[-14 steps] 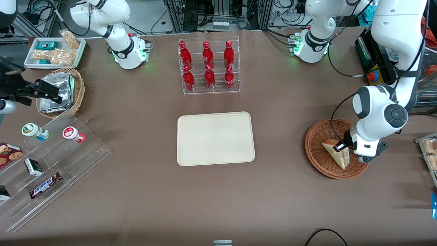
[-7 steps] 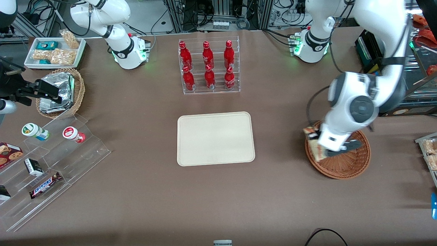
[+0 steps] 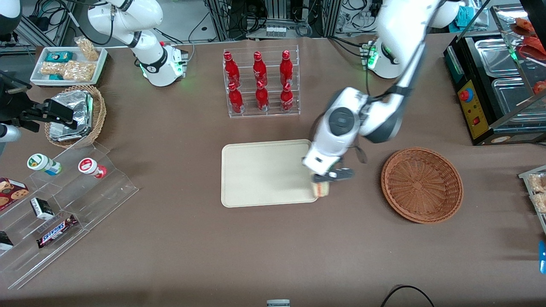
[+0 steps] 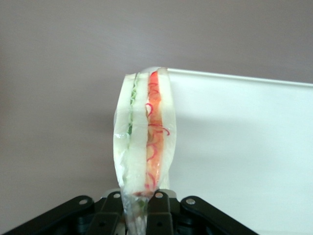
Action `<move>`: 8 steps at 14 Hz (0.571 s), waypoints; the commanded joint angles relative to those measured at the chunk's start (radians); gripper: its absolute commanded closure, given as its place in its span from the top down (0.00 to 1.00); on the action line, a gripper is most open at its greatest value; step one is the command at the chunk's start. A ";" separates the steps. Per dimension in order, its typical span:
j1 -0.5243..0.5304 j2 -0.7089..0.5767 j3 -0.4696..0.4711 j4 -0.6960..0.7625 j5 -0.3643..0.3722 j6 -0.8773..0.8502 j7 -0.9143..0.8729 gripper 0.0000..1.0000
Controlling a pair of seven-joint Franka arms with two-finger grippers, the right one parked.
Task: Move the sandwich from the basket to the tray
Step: 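Lift the sandwich out of the basket and carry it over the cream tray, then lower the sandwich onto the tray and open the left gripper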
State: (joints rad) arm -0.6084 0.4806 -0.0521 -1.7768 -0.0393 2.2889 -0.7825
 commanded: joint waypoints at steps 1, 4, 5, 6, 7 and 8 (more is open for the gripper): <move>-0.091 0.097 0.018 0.126 -0.010 0.015 -0.099 0.08; -0.164 0.160 0.020 0.189 -0.005 0.024 -0.150 0.08; -0.183 0.170 0.021 0.192 -0.001 0.043 -0.164 0.08; -0.195 0.177 0.023 0.197 -0.001 0.058 -0.175 0.08; -0.200 0.191 0.024 0.200 0.001 0.064 -0.178 0.08; -0.205 0.205 0.024 0.214 0.001 0.066 -0.178 0.10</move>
State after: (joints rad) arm -0.7930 0.6506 -0.0482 -1.6063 -0.0392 2.3444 -0.9430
